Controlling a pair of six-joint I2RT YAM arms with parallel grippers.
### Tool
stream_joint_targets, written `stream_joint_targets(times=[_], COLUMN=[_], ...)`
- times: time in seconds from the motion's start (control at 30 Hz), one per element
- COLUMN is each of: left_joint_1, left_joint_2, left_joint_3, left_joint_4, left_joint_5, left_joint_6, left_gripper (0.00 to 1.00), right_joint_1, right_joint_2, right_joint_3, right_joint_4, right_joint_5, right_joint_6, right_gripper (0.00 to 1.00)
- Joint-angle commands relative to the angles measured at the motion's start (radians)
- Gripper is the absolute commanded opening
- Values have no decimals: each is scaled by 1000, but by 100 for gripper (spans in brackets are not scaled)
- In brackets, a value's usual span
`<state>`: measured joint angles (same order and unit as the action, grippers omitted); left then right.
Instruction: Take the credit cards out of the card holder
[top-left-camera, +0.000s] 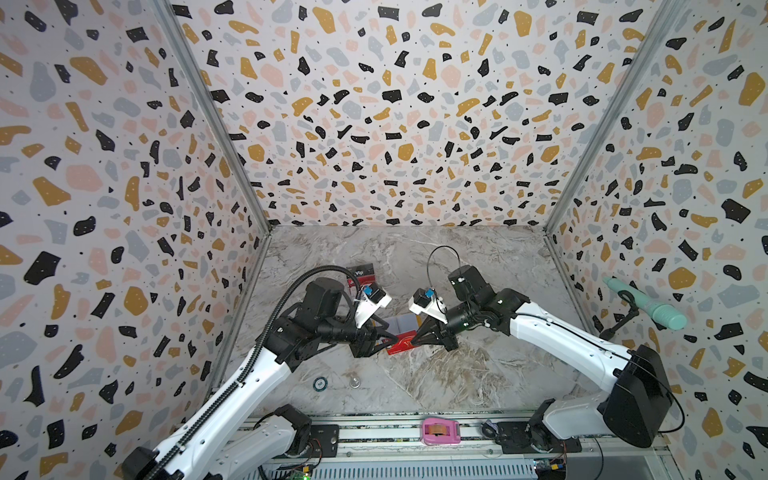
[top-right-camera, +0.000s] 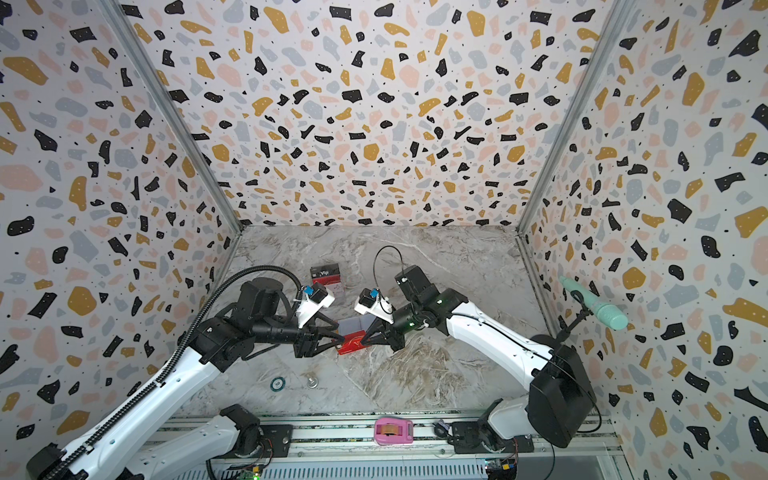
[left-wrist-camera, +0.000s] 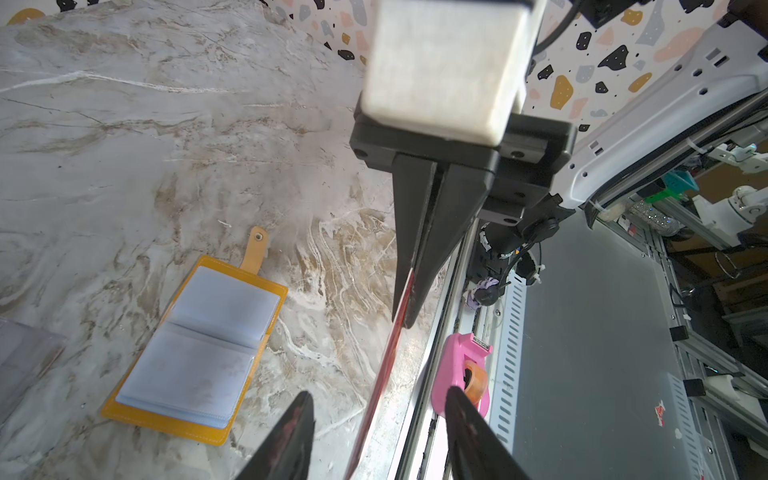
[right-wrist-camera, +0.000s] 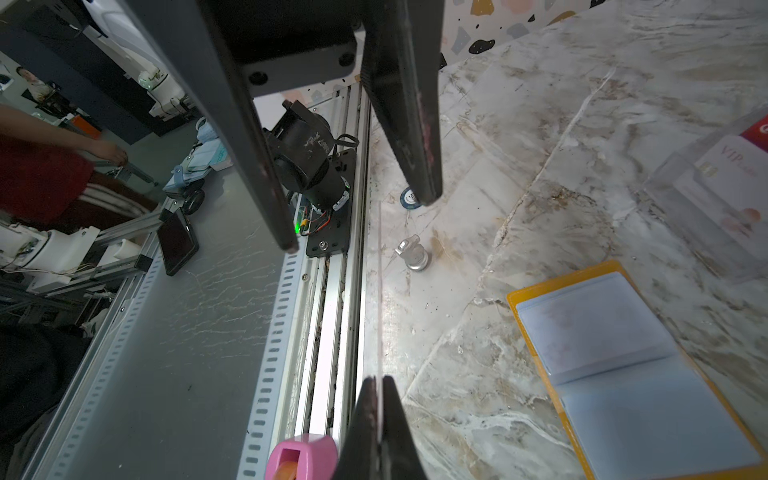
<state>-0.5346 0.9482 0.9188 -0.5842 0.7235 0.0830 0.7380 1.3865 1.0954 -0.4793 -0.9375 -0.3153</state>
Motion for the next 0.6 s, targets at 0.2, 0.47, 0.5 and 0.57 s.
stream_joint_targets(times=[0.2, 0.47, 0.5, 0.57], left_joint_1=[-19, -39, -40, -41], left_joint_2=[7, 29, 29, 32], left_joint_3=[29, 36, 37, 40], left_joint_4=[-24, -48, -48, -52], left_joint_5=[46, 44, 42, 37], left_joint_6=[22, 26, 27, 29], left_gripper=[44, 37, 36, 33], right_joint_1=[16, 20, 20, 20], right_joint_2=[22, 29, 30, 30], right_joint_3=[64, 80, 80, 83], right_joint_4=[-73, -73, -74, -73], right_joint_5=[-47, -49, -49, -50], right_joint_6=[-73, -82, -82, -83], right_gripper=[0, 0, 0, 0])
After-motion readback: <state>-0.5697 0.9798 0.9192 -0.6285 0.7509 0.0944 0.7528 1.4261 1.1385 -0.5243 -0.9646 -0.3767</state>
